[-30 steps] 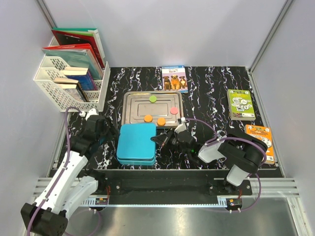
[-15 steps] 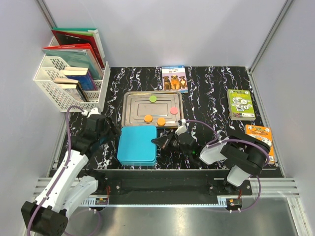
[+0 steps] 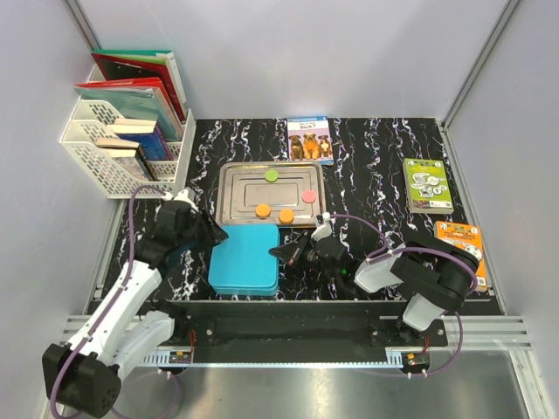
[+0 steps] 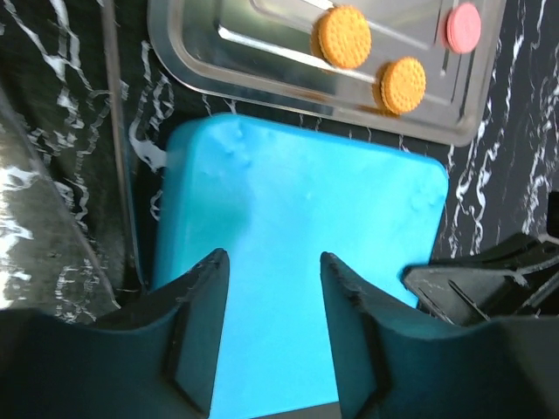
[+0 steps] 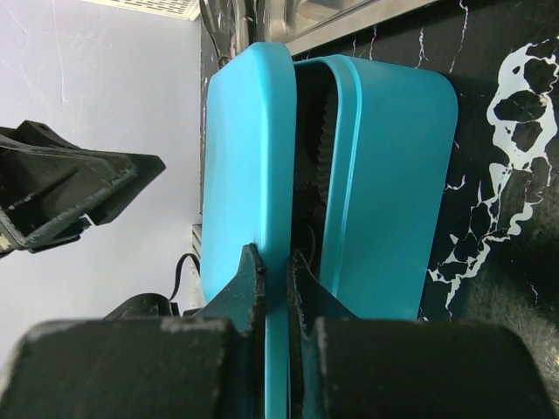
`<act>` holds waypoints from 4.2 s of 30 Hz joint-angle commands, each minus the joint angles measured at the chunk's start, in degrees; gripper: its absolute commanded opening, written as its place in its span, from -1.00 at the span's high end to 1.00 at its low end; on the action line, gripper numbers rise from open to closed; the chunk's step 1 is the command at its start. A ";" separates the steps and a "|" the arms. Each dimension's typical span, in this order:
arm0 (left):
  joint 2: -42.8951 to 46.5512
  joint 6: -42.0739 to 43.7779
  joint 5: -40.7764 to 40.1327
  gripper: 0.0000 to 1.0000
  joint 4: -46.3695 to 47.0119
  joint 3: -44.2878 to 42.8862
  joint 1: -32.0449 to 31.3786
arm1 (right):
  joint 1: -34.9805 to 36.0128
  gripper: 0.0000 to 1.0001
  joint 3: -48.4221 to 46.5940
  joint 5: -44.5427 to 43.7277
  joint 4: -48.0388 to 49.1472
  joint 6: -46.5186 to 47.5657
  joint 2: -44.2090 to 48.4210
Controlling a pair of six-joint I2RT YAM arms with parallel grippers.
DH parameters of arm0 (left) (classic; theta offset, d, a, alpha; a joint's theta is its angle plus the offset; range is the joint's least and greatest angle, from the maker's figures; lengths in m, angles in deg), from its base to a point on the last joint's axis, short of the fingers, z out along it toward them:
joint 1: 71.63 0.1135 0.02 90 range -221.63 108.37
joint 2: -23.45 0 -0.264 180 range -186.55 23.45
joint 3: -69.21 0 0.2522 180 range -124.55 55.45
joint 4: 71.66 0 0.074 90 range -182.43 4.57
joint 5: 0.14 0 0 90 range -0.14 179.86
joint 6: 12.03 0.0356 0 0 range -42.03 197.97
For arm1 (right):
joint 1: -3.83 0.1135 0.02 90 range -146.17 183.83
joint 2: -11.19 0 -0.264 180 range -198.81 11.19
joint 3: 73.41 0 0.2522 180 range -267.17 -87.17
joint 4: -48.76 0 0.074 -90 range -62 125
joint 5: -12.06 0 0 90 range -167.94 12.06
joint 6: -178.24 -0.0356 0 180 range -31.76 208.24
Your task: Pack the cookies
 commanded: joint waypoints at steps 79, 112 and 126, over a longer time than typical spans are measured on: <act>-1.39 0.93 -0.15 0.05 2.81 -3.23 -5.55 | 2.15 -0.77 -6.86 -14.82 -32.11 10.56 16.70; -9.82 -4.87 -5.96 0.01 -3.18 1.51 -3.00 | 2.06 -0.78 -5.63 -14.20 -31.23 9.95 16.87; -7.10 -4.79 -0.61 0.07 -2.65 2.39 -3.09 | 2.06 -0.76 -6.24 -13.24 -30.70 10.21 15.91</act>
